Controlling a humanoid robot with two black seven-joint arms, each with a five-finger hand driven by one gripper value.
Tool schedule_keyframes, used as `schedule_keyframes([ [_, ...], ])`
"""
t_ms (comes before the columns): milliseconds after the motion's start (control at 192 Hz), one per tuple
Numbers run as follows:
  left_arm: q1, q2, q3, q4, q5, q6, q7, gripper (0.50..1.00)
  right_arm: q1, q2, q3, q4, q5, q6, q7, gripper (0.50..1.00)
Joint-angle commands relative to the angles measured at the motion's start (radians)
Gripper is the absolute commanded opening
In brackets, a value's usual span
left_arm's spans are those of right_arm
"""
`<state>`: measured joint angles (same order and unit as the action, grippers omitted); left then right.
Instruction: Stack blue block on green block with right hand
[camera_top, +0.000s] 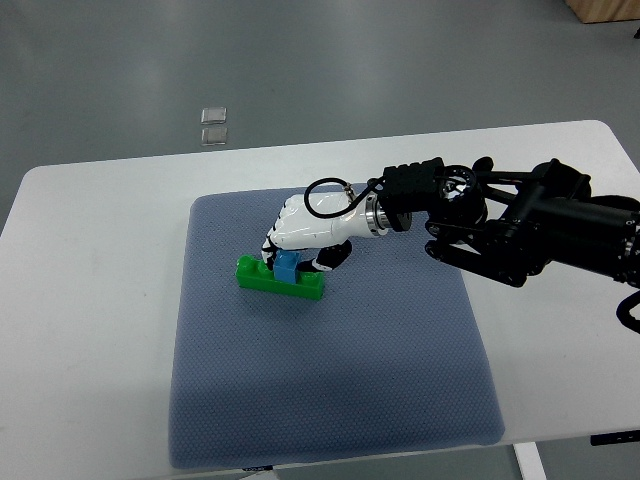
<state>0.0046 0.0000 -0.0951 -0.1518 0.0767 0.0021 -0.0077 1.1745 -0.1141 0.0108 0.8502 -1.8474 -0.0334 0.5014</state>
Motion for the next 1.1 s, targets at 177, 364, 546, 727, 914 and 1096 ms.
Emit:
schedule_keyframes([
  [177,0.000,0.000,0.000,0.000,0.000,0.001,0.000,1.000,-0.009,0.016,-0.002,-0.028,-0.004,-0.014,-0.001,0.556],
  [364,0.000,0.000,0.000,0.000,0.000,0.001,0.000,1.000,-0.009,0.017,-0.015,-0.031,-0.004,-0.016,-0.001,0.556],
  [546,0.000,0.000,0.000,0.000,0.000,-0.001,0.000,1.000,-0.006,0.016,-0.012,-0.031,-0.001,-0.016,-0.004,0.588],
  [727,0.000,0.000,0.000,0.000,0.000,0.001,0.000,1.000,0.002,0.014,-0.003,-0.030,0.013,-0.011,-0.006,0.868],
  [914,0.000,0.000,0.000,0.000,0.000,0.001,0.000,1.000,0.013,0.007,0.000,-0.026,0.014,-0.005,-0.006,0.897],
  [1096,0.000,0.000,0.000,0.000,0.000,-0.001,0.000,1.000,0.034,0.001,0.000,-0.019,0.016,-0.002,-0.003,0.897],
])
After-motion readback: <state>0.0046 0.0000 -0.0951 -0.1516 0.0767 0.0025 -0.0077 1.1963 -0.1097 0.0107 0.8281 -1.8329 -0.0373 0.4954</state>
